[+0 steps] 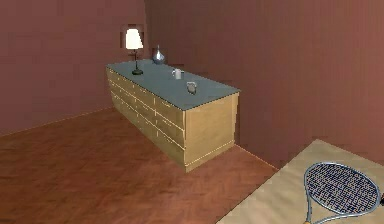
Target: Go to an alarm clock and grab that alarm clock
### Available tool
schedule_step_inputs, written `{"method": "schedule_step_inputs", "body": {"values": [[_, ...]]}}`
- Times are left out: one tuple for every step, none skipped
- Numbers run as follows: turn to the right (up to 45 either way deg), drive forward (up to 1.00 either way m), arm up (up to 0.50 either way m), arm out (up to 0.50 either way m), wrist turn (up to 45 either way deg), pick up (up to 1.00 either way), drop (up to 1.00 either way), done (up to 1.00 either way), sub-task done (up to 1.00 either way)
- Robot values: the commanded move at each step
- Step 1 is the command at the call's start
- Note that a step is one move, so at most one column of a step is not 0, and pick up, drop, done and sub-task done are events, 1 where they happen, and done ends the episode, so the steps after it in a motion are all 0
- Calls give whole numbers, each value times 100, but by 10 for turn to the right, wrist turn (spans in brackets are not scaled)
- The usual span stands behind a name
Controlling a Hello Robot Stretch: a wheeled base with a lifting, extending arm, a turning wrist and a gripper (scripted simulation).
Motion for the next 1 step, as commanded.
{"method": "schedule_step_inputs", "body": {"values": [[0,0,50,0,0,0,0,0,0]]}}
